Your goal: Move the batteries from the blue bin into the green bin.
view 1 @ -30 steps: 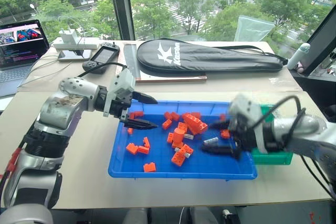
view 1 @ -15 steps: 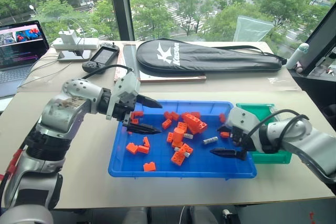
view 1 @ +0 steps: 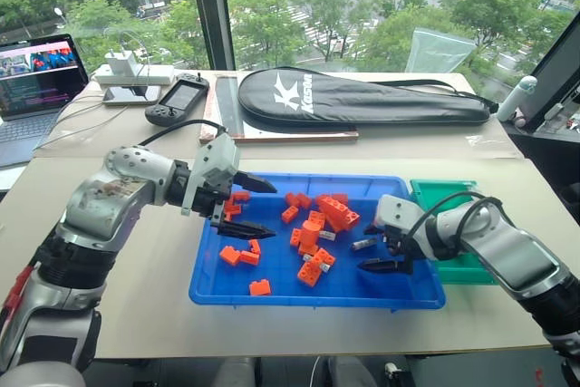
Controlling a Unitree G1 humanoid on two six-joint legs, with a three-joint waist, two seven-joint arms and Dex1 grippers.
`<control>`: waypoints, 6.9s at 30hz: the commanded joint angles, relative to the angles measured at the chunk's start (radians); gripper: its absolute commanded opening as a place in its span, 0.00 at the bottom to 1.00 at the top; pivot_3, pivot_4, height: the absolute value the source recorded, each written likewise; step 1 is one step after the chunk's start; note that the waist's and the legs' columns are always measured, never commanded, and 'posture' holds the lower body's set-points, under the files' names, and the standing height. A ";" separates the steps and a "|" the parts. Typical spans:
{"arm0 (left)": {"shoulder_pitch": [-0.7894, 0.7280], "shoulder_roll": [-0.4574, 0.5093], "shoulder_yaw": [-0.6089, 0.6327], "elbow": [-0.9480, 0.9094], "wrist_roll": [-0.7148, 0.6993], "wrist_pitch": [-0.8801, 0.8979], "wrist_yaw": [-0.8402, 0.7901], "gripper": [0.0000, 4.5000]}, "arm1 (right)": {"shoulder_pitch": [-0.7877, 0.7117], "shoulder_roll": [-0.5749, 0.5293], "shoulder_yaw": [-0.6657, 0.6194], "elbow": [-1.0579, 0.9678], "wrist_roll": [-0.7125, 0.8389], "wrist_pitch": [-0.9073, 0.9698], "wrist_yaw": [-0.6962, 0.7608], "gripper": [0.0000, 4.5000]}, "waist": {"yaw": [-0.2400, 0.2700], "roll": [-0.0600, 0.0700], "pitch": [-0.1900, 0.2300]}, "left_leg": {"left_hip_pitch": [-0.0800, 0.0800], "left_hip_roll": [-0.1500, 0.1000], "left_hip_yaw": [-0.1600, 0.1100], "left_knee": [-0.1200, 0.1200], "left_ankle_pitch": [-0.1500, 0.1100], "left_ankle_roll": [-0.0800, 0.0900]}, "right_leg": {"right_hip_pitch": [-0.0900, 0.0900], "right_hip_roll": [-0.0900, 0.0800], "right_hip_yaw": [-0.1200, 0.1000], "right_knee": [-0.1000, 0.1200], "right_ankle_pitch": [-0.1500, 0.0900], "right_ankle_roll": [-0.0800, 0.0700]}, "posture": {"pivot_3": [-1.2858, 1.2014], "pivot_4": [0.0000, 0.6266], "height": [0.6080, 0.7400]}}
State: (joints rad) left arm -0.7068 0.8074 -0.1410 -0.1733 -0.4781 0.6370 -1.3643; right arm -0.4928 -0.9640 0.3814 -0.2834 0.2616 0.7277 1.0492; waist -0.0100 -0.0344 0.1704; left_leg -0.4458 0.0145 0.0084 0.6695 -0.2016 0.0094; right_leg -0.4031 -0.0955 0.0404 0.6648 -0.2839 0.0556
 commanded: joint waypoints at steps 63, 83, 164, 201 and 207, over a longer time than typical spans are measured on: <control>0.058 0.139 0.218 0.017 -0.199 0.078 0.005 1.00 | -0.185 0.154 -0.091 -0.245 0.175 0.381 -0.221 0.99 | -0.003 0.004 0.001 | -0.001 0.000 -0.001 -0.001 0.000 0.000 | -0.001 0.001 0.001 0.001 0.000 0.000 | 0.52 0.24 0.92; 0.055 0.134 0.203 0.021 -0.199 0.064 -0.024 1.00 | -0.099 0.220 -0.031 -0.260 0.246 0.464 -0.273 0.99 | -0.005 0.004 0.001 | 0.000 0.000 -0.001 -0.001 0.000 0.000 | -0.001 0.002 0.001 0.001 0.000 0.000 | 0.52 0.24 0.92; 0.072 0.077 0.211 0.058 -0.100 -0.012 0.054 1.00 | -0.262 0.140 0.154 -0.054 -0.039 0.005 0.241 0.99 | -0.003 0.004 0.001 | 0.000 0.001 -0.002 0.000 0.000 0.000 | -0.001 0.002 0.000 0.001 0.000 0.000 | 0.52 0.24 0.92; 0.029 0.076 0.171 0.086 -0.075 -0.025 0.039 1.00 | -0.156 0.177 0.129 -0.060 -0.120 0.093 0.033 0.27 | -0.003 0.004 0.001 | 0.000 0.001 -0.002 0.000 0.000 0.000 | 0.000 0.002 0.000 0.001 0.000 0.000 | 0.52 0.24 0.92; 0.023 0.065 0.164 0.092 -0.074 -0.031 0.039 1.00 | -0.193 0.073 0.061 -0.119 -0.073 0.109 0.104 0.27 | -0.003 0.004 0.001 | 0.000 0.000 -0.002 0.000 0.000 0.000 | -0.001 0.002 0.000 0.001 0.000 0.000 | 0.52 0.24 0.92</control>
State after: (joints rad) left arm -0.6601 0.8695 0.0177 -0.0654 -0.5484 0.6152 -1.3237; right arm -0.6662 -0.8632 0.4928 -0.3549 0.1712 0.8365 1.1266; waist -0.0130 -0.0305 0.1715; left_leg -0.4460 0.0150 0.0061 0.6691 -0.2014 0.0090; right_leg -0.4039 -0.0935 0.0405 0.6659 -0.2838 0.0554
